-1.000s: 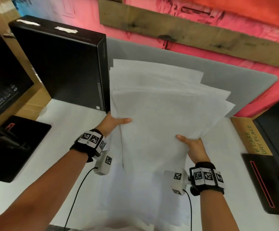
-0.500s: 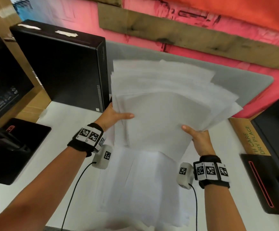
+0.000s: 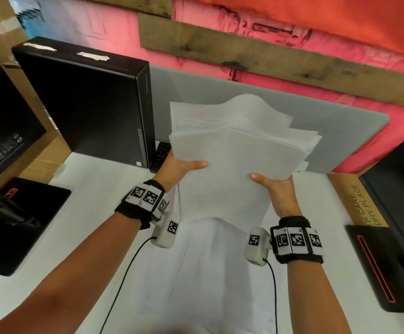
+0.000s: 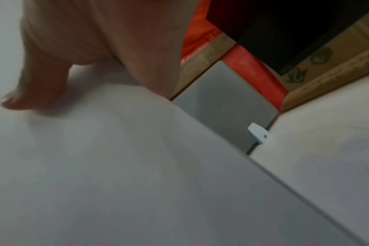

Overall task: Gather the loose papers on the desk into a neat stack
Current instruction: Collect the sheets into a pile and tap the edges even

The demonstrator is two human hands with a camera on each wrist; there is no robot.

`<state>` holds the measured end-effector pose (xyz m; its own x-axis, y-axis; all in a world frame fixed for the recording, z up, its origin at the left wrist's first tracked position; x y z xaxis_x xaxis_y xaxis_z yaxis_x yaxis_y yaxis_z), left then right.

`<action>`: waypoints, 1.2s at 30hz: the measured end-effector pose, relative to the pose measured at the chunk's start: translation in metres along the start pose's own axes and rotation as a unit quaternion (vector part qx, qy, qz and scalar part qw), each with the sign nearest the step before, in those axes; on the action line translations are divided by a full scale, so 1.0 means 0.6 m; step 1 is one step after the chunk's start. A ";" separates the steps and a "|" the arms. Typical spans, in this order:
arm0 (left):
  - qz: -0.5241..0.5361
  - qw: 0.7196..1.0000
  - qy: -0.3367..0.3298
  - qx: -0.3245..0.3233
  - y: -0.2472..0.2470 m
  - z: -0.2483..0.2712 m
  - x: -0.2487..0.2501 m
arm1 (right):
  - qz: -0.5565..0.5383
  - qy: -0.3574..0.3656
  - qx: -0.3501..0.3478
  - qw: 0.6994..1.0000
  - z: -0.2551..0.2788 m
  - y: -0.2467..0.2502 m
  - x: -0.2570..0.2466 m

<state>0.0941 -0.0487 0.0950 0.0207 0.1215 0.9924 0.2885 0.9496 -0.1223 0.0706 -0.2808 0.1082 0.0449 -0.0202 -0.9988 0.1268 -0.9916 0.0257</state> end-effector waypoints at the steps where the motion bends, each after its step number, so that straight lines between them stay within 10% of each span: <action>1: 0.002 1.000 -0.014 0.004 0.001 -0.001 0.015 | -0.002 0.019 0.010 1.000 0.001 0.003 -0.014; 19: 0.006 1.000 -0.026 -0.002 0.018 -0.001 0.040 | -0.051 0.076 0.074 0.993 -0.007 0.045 -0.046; 26: -0.004 0.999 0.032 -0.035 0.026 0.006 -0.008 | -0.023 -0.081 0.002 0.996 0.001 0.039 0.062; 36: 0.005 0.998 0.053 0.017 0.028 -0.007 -0.033 | -0.019 -0.054 0.035 0.998 -0.013 0.007 0.026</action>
<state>0.1028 -0.0366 0.0735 0.1254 0.1007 0.9870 0.2558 0.9579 -0.1303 0.0798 -0.2842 0.0932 -0.0669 0.0072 -0.9977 0.0572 -0.9983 -0.0110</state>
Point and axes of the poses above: each hand's wrist, its own z-axis away from the middle knuckle, its own y-axis out of the back of the hand, x = y × z, the point moved 9 cm from there along -z, towards the middle knuckle, and after that the axes turned 12 degrees about -x, right-handed, at the moved point
